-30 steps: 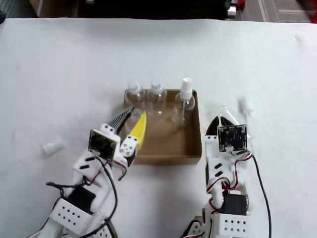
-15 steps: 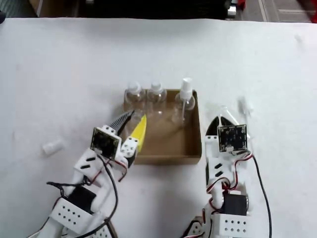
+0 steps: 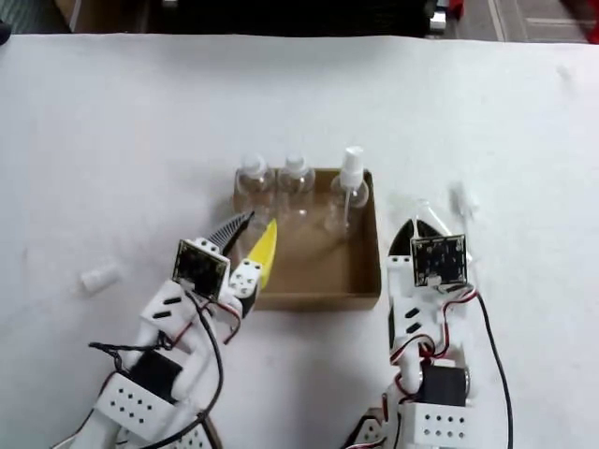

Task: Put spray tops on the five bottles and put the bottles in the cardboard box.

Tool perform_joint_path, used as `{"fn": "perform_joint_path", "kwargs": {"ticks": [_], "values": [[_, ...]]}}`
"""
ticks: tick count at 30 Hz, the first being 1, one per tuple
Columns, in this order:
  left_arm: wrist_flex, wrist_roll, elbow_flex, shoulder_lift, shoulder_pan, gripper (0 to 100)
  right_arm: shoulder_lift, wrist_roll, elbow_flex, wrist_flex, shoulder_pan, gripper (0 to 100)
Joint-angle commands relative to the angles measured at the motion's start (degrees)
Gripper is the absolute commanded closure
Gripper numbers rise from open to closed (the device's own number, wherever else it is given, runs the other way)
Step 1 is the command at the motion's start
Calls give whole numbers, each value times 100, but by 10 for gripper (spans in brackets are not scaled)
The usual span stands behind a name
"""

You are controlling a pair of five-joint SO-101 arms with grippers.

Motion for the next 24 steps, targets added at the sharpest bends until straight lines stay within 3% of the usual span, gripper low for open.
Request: {"fn": "perform_joint_path", "kwargs": {"ticks": [1, 24], "values": [[132, 0, -26, 40, -40, 972, -40, 70, 53, -145, 31, 981], [431, 18, -35, 13, 13, 972, -40, 70, 53, -145, 13, 981]]}}
